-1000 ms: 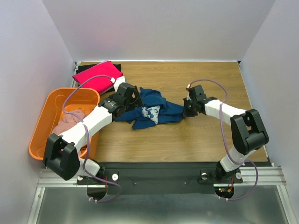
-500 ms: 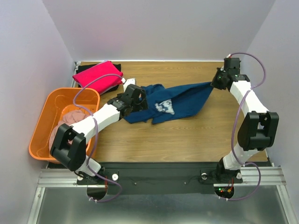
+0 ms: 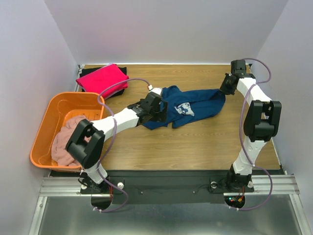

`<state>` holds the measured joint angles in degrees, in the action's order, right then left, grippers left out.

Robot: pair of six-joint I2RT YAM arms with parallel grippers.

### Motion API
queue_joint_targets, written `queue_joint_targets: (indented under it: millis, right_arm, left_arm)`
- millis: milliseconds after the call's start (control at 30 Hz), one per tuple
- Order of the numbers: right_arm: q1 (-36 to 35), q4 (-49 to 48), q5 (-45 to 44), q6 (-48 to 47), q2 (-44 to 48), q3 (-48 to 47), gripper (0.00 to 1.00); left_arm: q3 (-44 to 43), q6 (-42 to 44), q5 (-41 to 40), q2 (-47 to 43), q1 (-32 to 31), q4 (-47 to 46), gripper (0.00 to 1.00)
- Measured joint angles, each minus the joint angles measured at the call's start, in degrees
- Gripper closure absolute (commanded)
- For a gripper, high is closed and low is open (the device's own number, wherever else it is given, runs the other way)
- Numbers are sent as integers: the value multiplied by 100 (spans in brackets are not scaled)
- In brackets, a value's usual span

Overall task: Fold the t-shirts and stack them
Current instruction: Flatten the tshirt out

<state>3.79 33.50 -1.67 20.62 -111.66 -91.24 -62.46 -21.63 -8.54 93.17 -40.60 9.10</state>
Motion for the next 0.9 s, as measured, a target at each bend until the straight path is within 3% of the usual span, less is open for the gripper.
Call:
queue_joint_targets:
  millis: [200,233,267,333,433,533,567,600,900]
  right_arm:
    - [0,42,111,61,9,39,100]
    - [0,37,131,61,15,70,99]
    - [0,31,151,61,33,127,100]
    - [0,55,173,61,111,313,100]
    - [0,90,208,61,264,551,100]
    - [0,109,229,61,431,658,100]
    - [0,109,234,61,485,667,100]
    - [0,105,238,61,562,667,100]
    - [0,151,59,55,1458,688,100]
  left_arm:
    - [-732,352,107,1064,-208,-26,2]
    - [-743,380,107,1180,-212,-20,5]
    - [-745,415,107,1298,-210,24,20]
    - [-745,481,136,1469,-210,103,31]
    - [-772,525,186,1552,-210,127,32]
    - [-780,535,208,1567,-212,127,57]
    - [-785,564,201,1587,-216,122,89]
    - [-798,575,205,1596,-216,125,100]
    - [-1060,846,136,1473,-243,826,100]
